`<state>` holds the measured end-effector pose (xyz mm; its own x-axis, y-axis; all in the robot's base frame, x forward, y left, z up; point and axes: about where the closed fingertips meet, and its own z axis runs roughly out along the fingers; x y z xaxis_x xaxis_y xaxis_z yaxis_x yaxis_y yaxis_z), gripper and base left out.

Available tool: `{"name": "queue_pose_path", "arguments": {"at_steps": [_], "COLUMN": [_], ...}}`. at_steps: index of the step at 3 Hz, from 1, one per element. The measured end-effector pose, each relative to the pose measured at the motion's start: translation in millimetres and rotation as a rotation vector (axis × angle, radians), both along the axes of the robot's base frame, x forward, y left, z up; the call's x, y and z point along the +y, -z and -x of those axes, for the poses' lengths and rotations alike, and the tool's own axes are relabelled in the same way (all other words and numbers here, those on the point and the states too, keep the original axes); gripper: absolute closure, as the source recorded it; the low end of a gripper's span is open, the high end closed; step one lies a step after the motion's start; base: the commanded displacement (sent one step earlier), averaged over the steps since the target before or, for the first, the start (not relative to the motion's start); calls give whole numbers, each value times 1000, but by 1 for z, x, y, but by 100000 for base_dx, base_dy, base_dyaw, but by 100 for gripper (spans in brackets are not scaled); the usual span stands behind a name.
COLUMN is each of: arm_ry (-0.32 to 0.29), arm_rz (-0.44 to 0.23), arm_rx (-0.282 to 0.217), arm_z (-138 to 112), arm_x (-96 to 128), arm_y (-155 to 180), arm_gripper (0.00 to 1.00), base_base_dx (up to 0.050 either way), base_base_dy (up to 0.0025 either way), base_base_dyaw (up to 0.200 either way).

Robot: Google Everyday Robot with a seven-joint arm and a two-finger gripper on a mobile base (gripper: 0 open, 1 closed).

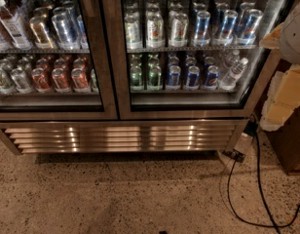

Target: Open left fridge door

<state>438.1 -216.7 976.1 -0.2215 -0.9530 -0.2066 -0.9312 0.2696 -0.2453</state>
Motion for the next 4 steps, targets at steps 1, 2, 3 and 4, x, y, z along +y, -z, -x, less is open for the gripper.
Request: {"name": "queue_pose_path", "arguments": {"at_steps": [1,2,3,4], "arm_ry": [0,0,0,4], "arm_rz": [0,0,0,-41], "arm_rx": [0,0,0,47], "arm_z": [0,0,0,-13], "arm_x": [0,0,0,8], "arm_y": [0,0,0,19], "arm_gripper": [0,0,0,0], "base_base_dx": [4701,4751,0,0], "base_base_dy": [0,0,0,0], "base_base_dyaw": [-5,3,0,0]}}
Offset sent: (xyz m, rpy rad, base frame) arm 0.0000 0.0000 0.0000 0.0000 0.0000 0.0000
